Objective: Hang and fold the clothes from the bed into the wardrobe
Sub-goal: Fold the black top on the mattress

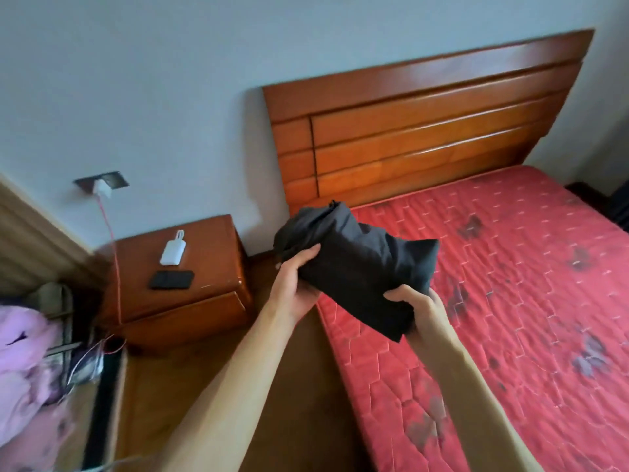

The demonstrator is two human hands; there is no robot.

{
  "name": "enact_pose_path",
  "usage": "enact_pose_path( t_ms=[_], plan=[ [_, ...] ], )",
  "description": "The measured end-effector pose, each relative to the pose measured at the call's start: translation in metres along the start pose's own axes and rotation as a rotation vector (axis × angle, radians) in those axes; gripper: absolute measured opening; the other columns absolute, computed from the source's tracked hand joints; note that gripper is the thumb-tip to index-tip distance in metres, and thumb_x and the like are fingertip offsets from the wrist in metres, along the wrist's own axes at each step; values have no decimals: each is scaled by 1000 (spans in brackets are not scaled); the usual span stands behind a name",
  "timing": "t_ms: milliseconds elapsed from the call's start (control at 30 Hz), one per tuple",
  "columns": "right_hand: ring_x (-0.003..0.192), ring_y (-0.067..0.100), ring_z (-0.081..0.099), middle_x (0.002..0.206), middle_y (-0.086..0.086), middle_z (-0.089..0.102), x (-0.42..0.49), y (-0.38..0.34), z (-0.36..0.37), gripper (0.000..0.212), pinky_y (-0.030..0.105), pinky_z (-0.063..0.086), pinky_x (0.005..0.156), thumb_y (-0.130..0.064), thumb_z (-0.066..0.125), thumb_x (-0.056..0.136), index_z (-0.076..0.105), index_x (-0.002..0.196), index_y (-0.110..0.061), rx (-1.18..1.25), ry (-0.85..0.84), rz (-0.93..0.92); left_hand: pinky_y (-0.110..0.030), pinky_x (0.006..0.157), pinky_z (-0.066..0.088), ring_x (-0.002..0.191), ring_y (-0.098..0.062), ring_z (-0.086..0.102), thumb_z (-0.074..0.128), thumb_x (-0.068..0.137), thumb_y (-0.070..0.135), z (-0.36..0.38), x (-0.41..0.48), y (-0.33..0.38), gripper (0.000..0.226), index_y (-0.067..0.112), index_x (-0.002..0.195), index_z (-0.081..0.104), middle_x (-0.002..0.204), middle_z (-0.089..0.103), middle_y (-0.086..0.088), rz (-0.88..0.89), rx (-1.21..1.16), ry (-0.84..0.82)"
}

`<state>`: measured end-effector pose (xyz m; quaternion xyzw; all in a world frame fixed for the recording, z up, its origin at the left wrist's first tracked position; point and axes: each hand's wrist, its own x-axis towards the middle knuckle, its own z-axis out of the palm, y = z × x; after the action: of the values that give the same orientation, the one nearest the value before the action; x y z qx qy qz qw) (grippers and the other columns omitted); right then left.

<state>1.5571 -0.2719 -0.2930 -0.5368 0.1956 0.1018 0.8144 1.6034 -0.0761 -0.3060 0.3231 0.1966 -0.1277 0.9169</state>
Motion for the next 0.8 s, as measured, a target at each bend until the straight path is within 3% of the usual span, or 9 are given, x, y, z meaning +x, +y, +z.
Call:
enact_pose_path(
  t_ms=[200,400,500,567,633,733,800],
  plan=[
    [102,41,68,113,21,71,-19,1,93,49,46,59,77,4,56,71,63,119,-1,16,-145,82,-46,112,41,128,-37,57,61,93,14,-57,-74,97,45,7,137,56,137,61,-18,184,-40,-54],
    [95,39,69,107,18,73,-17,12,188,43,52,55,83,-3,58,73,65,115,-6,-94,-315,110,-45,89,58,103,-31,71,63,88,19,-120,-141,198,33,9,119,65,116,73,-15,271,134,39],
    [93,37,70,107,18,73,-4,18,239,40,48,55,83,-6,61,75,66,115,-7,-178,-410,101,-42,84,59,108,-30,70,89,66,28,-157,-154,243,60,9,119,67,122,70,-15,281,146,108],
    [92,35,70,105,17,74,9,23,274,33,42,56,79,-6,60,79,67,111,-8,-212,-502,101,-45,95,53,116,-28,66,98,50,35,-177,-152,268,84,11,124,66,127,68,-13,263,219,141],
    [94,36,69,105,17,74,24,29,311,34,40,56,76,-6,61,79,66,113,-7,-236,-586,107,-45,105,47,120,-27,64,99,46,40,-194,-146,292,92,13,127,65,127,69,-10,277,330,180],
    [93,41,68,107,19,72,57,39,370,53,39,59,64,-13,70,69,61,120,-4,-303,-686,124,-42,105,48,116,-26,66,98,51,33,-213,-136,328,80,12,122,68,120,72,-8,360,460,321],
    [101,43,67,112,20,71,78,44,412,59,49,58,81,-16,73,65,61,122,-5,-335,-741,136,-41,105,48,113,-25,68,92,63,22,-226,-131,356,62,9,119,70,117,74,-9,439,468,411]
  ],
)
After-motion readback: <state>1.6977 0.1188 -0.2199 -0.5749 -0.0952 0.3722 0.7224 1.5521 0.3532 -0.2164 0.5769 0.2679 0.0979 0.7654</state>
